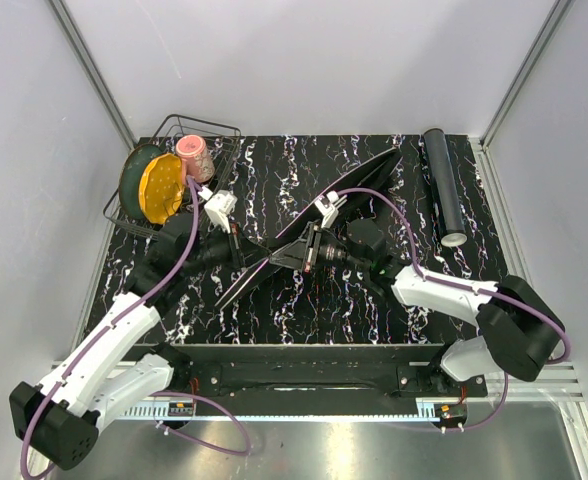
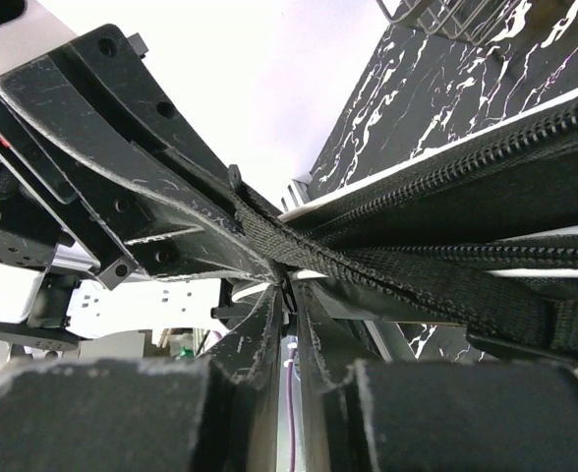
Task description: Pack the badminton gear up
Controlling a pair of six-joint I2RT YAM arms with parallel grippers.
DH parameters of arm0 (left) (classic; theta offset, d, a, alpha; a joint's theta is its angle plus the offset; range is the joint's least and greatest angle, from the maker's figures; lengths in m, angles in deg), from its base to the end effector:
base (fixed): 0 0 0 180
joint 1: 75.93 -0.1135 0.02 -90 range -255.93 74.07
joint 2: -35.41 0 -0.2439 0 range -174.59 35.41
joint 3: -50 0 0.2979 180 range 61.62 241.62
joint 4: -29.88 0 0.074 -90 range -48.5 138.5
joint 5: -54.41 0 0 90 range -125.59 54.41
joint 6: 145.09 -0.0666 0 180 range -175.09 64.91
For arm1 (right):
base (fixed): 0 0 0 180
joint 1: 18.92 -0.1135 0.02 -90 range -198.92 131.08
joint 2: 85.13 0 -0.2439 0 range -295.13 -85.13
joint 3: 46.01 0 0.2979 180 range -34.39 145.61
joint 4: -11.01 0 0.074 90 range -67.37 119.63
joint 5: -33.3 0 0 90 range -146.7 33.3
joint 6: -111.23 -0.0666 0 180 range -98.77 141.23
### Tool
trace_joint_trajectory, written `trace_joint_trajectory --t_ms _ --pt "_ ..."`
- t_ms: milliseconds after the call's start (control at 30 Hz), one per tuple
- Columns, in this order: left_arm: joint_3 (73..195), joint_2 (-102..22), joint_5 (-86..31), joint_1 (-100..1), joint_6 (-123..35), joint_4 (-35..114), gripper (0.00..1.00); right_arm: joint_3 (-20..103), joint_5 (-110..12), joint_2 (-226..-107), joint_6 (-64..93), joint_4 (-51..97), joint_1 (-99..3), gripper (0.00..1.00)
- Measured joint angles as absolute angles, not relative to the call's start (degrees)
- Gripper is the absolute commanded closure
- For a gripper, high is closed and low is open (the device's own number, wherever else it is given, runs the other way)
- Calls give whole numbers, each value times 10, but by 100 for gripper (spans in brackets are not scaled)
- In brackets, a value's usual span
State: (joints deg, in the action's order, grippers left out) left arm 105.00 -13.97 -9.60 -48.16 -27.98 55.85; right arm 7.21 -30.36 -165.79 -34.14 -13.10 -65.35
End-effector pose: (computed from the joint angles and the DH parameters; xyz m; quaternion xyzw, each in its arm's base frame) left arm 0.2370 -0.1578 0.2813 0.1330 0.7991 -0.4202 0.4088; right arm 0.2393 0.2944 0.2091 -0.1007 0.7183 0.6231 0.2928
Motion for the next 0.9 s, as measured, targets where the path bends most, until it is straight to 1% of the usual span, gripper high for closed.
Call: trace_joint_trajectory --t_ms 200,233,300,367,400,467,500,533,600,700,767,800,900 --pt "1042 -139 -86 -484 -275 550 100 73 -291 -1667 -336 -131 -654 83" --pt "1042 -139 -85 -484 -274 549 100 73 -290 -1667 -335 -131 -654 86" --pt "1042 -138 -85 -484 -274 549 100 73 -290 -1667 -334 -131 -654 100" --pt "1042 -138 -85 -485 -274 549 100 73 -290 -1667 -332 -132 -654 100" --pt "1042 -138 -85 -486 -273 548 98 73 -290 -1667 -332 -132 -654 100" --pt "1041 -137 -85 -486 -274 549 83 73 -292 -1667 -332 -131 -654 100" --pt "1041 -136 -86 -486 -274 550 66 73 -292 -1667 -332 -131 -654 100" --pt "1041 -135 -86 -486 -274 551 60 73 -293 -1667 -332 -131 -654 100" --pt "1041 -130 -89 -486 -278 553 51 73 -298 -1663 -332 -127 -656 100" --pt "1041 -112 -89 -487 -284 569 47 78 -309 -1656 -332 -112 -656 100" --pt "1041 -96 -89 -487 -288 583 47 86 -314 -1656 -332 -100 -656 100" --pt "1041 -89 -90 -487 -292 590 47 91 -316 -1656 -332 -94 -655 100" --pt "1041 -73 -95 -487 -302 607 52 98 -317 -1656 -335 -86 -651 100"
